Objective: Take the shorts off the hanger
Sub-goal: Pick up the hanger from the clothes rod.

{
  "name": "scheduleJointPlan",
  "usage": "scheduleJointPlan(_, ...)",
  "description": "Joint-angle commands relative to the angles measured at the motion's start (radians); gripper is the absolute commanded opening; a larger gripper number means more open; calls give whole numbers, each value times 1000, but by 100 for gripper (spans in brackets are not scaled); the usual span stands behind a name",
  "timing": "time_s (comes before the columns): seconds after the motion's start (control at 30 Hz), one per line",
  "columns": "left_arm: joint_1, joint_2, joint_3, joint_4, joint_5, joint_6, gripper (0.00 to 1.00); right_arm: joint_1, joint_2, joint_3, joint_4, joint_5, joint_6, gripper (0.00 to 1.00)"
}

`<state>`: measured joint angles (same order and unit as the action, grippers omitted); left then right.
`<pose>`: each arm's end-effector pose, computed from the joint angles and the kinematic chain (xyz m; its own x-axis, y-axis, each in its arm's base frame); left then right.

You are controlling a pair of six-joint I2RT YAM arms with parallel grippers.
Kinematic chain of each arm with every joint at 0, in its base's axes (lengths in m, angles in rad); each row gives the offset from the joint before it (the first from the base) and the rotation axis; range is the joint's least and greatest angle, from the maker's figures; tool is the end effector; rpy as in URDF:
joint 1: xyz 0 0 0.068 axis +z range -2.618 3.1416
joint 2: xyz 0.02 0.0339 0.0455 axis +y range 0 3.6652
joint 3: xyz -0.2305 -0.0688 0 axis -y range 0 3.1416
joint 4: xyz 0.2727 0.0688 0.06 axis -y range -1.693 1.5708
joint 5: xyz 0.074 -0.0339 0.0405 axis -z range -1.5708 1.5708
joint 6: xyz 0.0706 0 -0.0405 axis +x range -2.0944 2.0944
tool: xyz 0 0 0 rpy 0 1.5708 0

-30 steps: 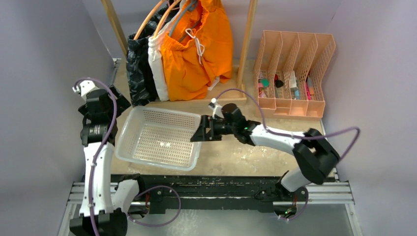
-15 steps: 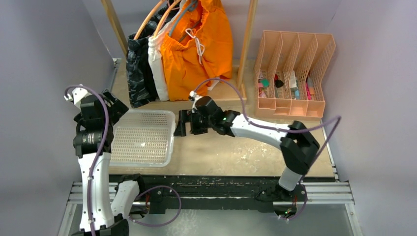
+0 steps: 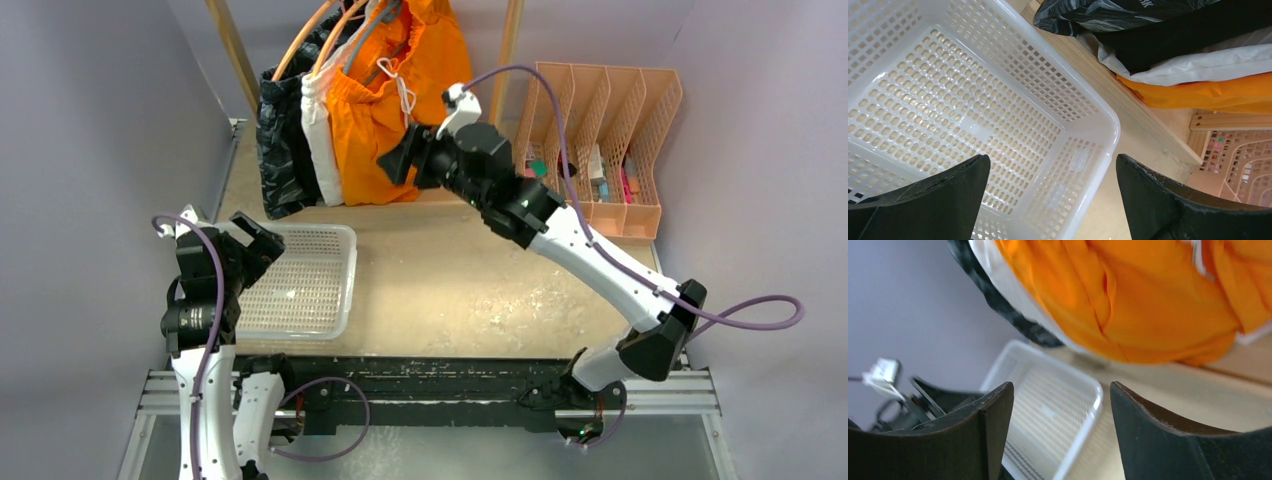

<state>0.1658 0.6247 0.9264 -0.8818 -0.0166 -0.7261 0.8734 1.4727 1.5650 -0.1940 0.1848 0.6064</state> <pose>0.1936 0.0336 0.3074 -0.2856 -0.7209 -0.6315 -0.4926 0.6756 -0.5485 0.2707 0.3029 0.4132 -0.4161 0.3757 -0.8281 -0.4855 0.6782 0.5516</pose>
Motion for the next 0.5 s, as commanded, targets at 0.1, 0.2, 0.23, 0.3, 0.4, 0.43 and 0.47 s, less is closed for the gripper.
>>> scheduleJointPlan(0.1,1,-7,19,32,50,-26,96,-63,177,326,116,-158,-38,70)
scheduleJointPlan(0.2,1,-7,20,36,49,-23,96,-63,276,504,72,-179,-67,70)
scheduleJointPlan(0.23,1,-6,21,38,48,-25,96,-63,309,566,51,-184,-74,70)
scheduleJointPlan(0.3,0,-6,20,38,50,-27,96,-67,374,670,20,-176,-77,70)
scheduleJointPlan(0.4,1,-3,19,43,55,-30,96,-68,456,786,-8,-134,-91,70)
scheduleJointPlan(0.43,1,-1,20,44,55,-30,96,-69,475,810,-15,-106,-103,71)
scheduleJointPlan(0.47,0,0,22,43,55,-29,96,-70,489,832,-19,-96,-119,73)
